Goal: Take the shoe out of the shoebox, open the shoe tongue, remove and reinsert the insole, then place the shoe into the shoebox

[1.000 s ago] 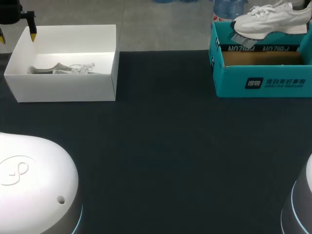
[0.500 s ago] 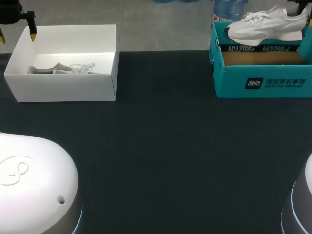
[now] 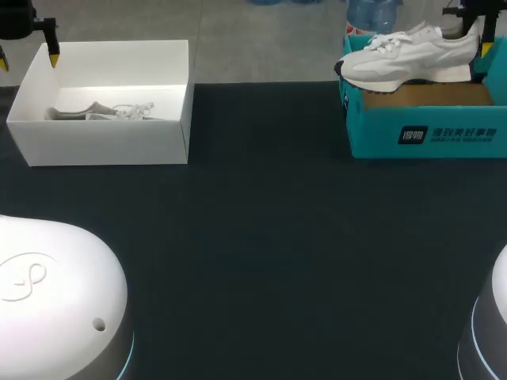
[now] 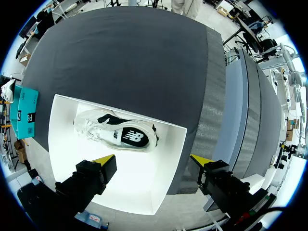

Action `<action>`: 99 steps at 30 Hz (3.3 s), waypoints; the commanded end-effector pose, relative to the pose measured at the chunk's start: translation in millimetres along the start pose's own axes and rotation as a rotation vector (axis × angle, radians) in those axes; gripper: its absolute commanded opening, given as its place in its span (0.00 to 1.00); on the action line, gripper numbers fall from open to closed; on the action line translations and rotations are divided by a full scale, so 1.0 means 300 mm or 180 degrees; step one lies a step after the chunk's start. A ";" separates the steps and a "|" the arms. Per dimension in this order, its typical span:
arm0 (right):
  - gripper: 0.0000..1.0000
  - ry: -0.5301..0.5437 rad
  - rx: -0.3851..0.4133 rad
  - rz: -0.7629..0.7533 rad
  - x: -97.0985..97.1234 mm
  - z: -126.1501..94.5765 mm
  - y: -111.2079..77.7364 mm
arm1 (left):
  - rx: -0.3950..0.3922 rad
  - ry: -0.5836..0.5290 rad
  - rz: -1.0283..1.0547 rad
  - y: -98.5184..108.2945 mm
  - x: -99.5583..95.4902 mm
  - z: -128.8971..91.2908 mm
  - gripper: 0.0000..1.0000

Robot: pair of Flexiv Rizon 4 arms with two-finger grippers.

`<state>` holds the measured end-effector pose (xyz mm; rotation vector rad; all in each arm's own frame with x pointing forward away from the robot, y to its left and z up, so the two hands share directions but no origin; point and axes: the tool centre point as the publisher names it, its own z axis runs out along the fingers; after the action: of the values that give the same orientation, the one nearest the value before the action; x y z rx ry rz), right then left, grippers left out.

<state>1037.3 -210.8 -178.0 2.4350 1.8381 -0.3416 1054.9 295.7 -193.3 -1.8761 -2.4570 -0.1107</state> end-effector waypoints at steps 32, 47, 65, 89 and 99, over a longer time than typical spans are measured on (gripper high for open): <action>0.00 0.0028 -0.0784 -0.0239 0.161 -0.038 -0.380 | -0.0013 0.0007 -0.0001 -0.006 0.001 -0.001 1.00; 0.00 -0.0111 -0.0956 -0.0190 0.325 -0.062 -0.698 | -0.0013 0.0007 -0.0001 -0.006 0.001 -0.001 1.00; 0.00 0.0048 -0.0716 0.0074 0.416 0.046 -1.043 | -0.0013 0.0007 -0.0001 -0.006 0.001 -0.001 1.00; 0.00 0.0052 -0.0424 0.0294 0.473 0.114 -1.234 | -0.0013 0.0007 -0.0001 -0.006 0.001 -0.001 1.00; 0.00 0.0052 -0.0424 0.0294 0.473 0.114 -1.234 | -0.0013 0.0007 -0.0001 -0.006 0.001 -0.001 1.00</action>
<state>714.5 19.8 -214.5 2.4275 1.6883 -0.1870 1054.9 295.7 -193.3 -1.8762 -2.4570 -0.1107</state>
